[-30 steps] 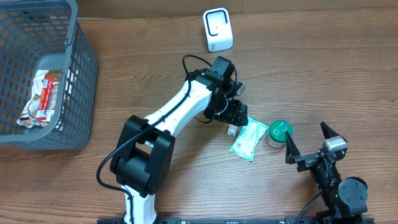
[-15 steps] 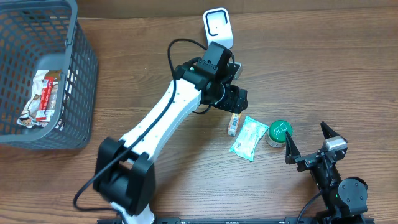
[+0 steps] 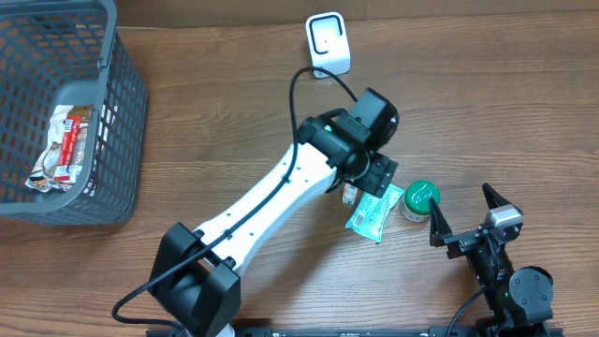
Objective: Scan the item barcode
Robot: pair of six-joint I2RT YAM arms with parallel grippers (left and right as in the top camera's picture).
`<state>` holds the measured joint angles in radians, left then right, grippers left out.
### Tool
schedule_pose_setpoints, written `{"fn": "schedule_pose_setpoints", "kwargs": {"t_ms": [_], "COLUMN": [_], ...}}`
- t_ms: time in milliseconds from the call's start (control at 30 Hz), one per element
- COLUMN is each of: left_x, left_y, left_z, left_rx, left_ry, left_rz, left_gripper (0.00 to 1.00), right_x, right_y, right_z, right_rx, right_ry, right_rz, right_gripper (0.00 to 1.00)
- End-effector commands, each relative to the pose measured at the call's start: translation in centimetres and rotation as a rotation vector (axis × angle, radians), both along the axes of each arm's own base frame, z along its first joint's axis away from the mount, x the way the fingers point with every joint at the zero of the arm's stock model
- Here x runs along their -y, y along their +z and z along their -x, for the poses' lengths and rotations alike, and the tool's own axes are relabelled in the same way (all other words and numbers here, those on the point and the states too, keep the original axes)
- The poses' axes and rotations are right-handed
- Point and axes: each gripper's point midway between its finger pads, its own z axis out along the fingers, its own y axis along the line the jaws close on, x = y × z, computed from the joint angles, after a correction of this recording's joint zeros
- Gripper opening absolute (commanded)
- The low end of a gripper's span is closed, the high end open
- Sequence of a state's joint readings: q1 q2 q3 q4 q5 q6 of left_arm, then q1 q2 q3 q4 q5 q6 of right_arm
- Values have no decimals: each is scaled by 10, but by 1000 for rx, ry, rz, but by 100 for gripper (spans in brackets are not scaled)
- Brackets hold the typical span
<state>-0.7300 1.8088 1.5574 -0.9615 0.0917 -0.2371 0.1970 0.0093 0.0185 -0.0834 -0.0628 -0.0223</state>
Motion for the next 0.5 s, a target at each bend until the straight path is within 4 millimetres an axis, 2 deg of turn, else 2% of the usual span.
{"fn": "schedule_pose_setpoints", "kwargs": {"t_ms": [0,233,467], "left_x": [7,23,20], "left_y": [-4,-21,-40], "left_z": [7,26,41], "left_rx": [7,1,-31], "left_ry": [-11,-60,-72], "left_rz": [-14,-14,-43], "left_gripper": [78,81,80], "right_x": [2,2,2], "right_y": [-3,-3,-3], "right_z": [-1,-1,-1], "right_rx": [-1,-1,-1], "right_ry": [-10,-10,-10], "right_rz": [2,2,2], "right_gripper": [100,100,100]}}
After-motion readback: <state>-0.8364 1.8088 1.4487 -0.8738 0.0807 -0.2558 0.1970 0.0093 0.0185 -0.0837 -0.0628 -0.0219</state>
